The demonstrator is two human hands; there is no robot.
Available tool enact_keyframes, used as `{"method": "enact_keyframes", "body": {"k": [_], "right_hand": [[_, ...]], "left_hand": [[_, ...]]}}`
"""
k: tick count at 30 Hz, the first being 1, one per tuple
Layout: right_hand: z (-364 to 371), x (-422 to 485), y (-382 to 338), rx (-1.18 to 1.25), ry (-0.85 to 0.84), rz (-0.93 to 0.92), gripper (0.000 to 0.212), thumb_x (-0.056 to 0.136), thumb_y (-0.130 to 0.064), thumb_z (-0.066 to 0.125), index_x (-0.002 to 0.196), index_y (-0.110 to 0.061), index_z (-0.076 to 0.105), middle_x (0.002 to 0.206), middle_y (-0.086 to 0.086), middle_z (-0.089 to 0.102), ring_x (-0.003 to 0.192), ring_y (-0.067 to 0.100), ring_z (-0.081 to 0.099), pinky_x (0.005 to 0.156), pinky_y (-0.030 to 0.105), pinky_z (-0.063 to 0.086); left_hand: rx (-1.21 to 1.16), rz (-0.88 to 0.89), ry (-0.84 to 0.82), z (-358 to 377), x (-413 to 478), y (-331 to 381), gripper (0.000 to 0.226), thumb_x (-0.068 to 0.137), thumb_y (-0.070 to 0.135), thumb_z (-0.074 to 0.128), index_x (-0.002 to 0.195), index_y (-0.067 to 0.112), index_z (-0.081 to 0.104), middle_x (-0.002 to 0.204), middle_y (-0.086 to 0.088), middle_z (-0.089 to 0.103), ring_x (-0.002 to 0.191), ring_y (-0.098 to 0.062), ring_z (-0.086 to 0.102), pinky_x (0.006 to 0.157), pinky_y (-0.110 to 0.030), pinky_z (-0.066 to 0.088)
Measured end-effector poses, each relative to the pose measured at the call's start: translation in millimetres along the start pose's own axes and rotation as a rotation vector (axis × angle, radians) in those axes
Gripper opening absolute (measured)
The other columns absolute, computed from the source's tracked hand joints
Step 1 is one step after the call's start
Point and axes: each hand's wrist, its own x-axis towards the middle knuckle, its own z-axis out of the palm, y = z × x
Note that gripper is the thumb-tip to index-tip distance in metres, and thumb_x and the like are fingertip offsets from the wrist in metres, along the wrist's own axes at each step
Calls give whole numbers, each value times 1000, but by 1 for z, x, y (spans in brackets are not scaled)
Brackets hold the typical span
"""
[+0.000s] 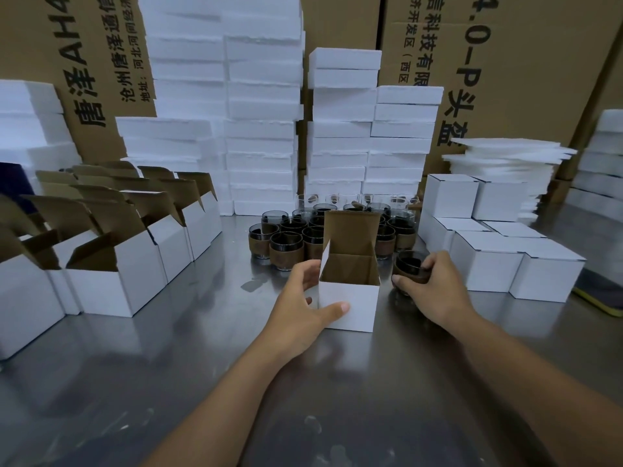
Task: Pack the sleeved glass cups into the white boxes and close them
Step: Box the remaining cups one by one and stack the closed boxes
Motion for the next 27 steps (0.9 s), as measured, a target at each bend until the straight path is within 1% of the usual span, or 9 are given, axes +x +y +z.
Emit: {"method": "enact_keyframes", "body": {"k": [3, 7, 11, 13, 15, 18, 22, 25, 27], "right_hand": [[-12, -15, -12, 295, 118, 42, 55, 74, -27, 78, 108, -23, 35, 99, -3, 52, 86, 15, 54, 71, 23, 42], [-27, -41, -39, 712, 176, 76, 61, 72, -27, 80, 115, -31, 36, 97, -22, 53, 86, -8, 55, 73, 16, 41], [-24, -70, -58, 1007, 37, 87, 52, 69, -16, 77, 112, -17, 48, 103, -1, 68, 93, 12, 66, 80, 27, 53], [-19, -82, -62, 1141, -61, 116, 59, 62, -20, 74, 115, -10, 49, 98, 1, 70, 89, 14, 69, 72, 26, 56], [-17, -88, -62, 1197, -147, 136, 63, 54, -25, 72, 113, -12, 52, 91, -3, 71, 83, 12, 69, 63, 23, 53], [-16, -91, -57, 1188, -218, 141, 58, 52, -33, 72, 105, -17, 55, 92, -2, 72, 81, 10, 68, 61, 22, 51], [-13, -91, -53, 1152, -237, 145, 55, 54, -34, 71, 105, -17, 57, 92, -1, 71, 80, 11, 68, 62, 24, 50], [-12, -92, -52, 1118, -253, 93, 50, 58, -33, 70, 104, -17, 59, 85, -8, 72, 77, 6, 68, 63, 23, 51], [-11, -93, -51, 1101, -263, 62, 48, 59, -31, 70, 104, -17, 61, 83, -8, 72, 78, 7, 68, 64, 21, 52]], "left_hand": [[36, -19, 28, 0, -2, 2, 60, 76, 24, 78, 121, 35, 39, 121, 16, 51, 114, -4, 48, 97, -30, 45], [91, 2, 106, -1, -7, 5, 56, 76, 23, 77, 117, 31, 40, 111, 14, 52, 101, -2, 51, 75, -10, 43], [45, 63, 265, -4, -16, 12, 46, 75, 20, 77, 109, 22, 46, 94, 4, 52, 86, -8, 53, 67, -11, 47], [-4, 101, 336, -5, -21, 17, 43, 76, 17, 77, 105, 22, 45, 86, 3, 51, 78, -8, 53, 65, -11, 47], [-53, 144, 364, -5, -25, 23, 35, 78, 16, 74, 97, 25, 46, 82, 2, 51, 71, -4, 52, 63, -12, 47], [-160, 184, 291, -4, -31, 31, 15, 85, 15, 67, 88, 20, 53, 73, -2, 57, 61, -8, 55, 57, -20, 50], [-259, 150, 45, 0, -36, 34, 7, 87, 19, 63, 86, 15, 58, 62, 4, 63, 57, -13, 62, 56, -25, 54], [-256, 94, -103, 6, -39, 33, 32, 76, 40, 61, 99, 18, 59, 72, 1, 69, 65, -15, 67, 64, -27, 56], [-232, 74, -125, 9, -39, 33, 40, 73, 44, 60, 107, 22, 58, 79, -2, 71, 69, -15, 68, 67, -27, 56]]}}
